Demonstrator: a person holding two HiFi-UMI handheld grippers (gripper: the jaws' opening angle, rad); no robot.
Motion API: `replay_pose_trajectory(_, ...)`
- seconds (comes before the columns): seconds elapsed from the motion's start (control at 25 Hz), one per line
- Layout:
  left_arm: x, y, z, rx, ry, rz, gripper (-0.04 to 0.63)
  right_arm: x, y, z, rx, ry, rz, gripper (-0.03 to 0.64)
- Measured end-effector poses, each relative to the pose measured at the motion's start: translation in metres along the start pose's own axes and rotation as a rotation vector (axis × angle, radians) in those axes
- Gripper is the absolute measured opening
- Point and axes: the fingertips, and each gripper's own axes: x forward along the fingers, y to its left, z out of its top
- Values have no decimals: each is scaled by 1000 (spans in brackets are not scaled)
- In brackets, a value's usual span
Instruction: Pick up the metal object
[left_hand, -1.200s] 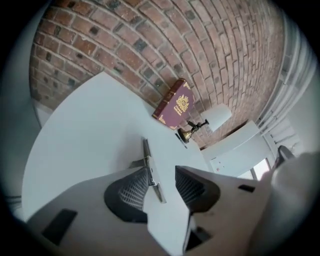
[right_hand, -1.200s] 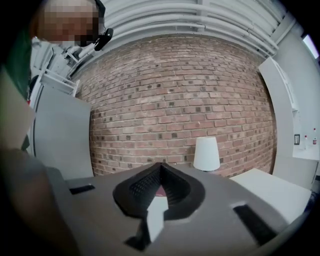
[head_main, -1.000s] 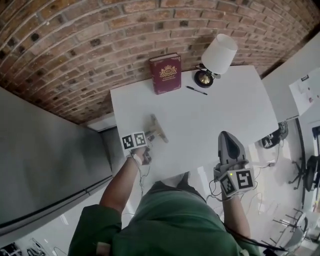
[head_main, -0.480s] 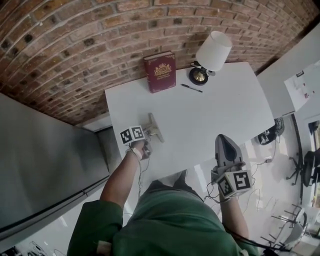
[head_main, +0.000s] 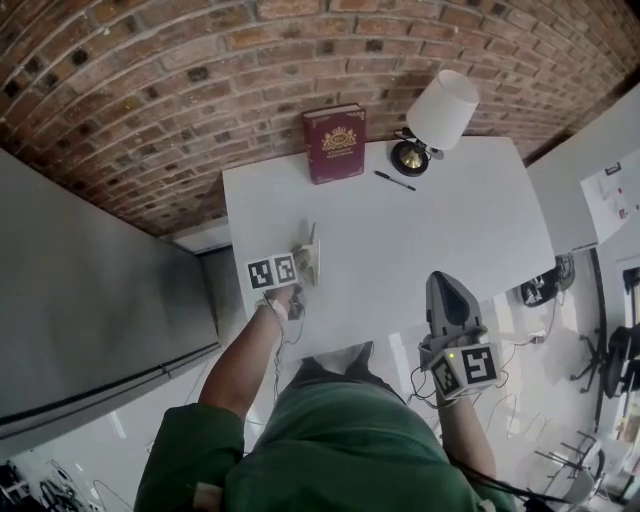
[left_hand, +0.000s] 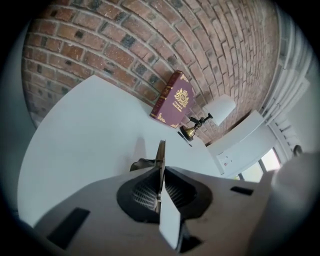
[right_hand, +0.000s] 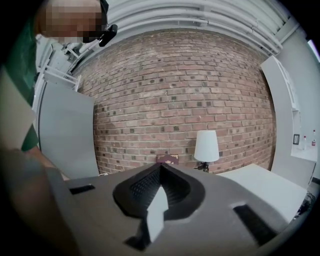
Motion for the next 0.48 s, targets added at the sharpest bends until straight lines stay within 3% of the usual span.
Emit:
replay_pose_trajectory(0.28,-17,-22,6,47,-56,-9,26,0,-6,2,11,-18,42,2)
replay_pose_trajectory(0.48,-31,-52,15,47,-117,-60,25,-2,-8,2,19,-27,70,2)
